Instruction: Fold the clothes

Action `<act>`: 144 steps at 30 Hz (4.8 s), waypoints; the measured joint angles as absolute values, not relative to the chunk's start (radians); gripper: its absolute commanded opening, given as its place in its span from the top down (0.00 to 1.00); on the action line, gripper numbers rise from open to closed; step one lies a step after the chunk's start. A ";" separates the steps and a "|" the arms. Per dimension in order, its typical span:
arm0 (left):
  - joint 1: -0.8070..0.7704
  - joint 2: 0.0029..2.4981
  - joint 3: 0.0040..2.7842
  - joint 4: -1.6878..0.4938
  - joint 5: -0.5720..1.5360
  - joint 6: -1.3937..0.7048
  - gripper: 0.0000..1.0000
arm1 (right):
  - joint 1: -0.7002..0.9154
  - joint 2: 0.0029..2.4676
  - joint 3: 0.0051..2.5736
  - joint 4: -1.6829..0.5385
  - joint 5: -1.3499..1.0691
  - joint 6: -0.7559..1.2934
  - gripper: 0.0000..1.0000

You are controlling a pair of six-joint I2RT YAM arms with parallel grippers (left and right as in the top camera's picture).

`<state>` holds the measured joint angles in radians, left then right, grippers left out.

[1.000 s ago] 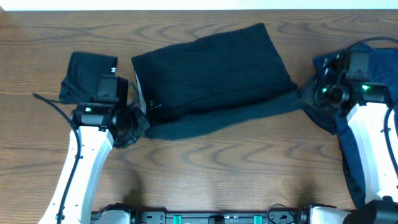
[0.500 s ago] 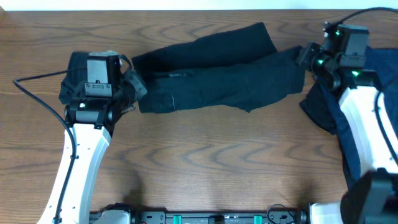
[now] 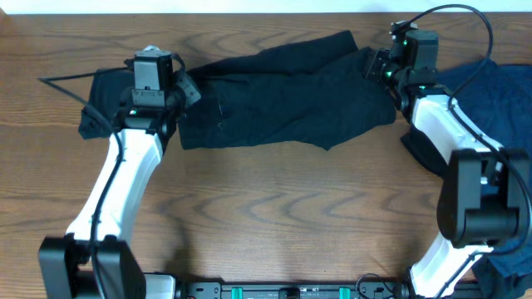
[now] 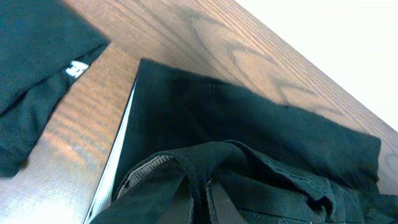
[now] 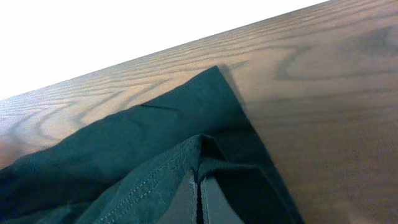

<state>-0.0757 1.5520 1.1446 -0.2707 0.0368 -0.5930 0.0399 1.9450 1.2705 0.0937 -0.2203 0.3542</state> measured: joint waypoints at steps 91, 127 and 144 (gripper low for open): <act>-0.072 1.747 1.146 0.048 -0.064 -0.485 0.19 | 0.094 2.188 1.444 0.304 -0.235 0.184 0.01; -0.072 1.869 1.142 -0.366 0.073 -0.444 0.94 | 0.094 2.134 1.497 -0.804 -0.109 0.182 0.99; -0.072 1.868 1.141 -0.723 0.076 -0.443 0.94 | 0.117 2.138 1.477 -1.197 -0.056 0.263 0.99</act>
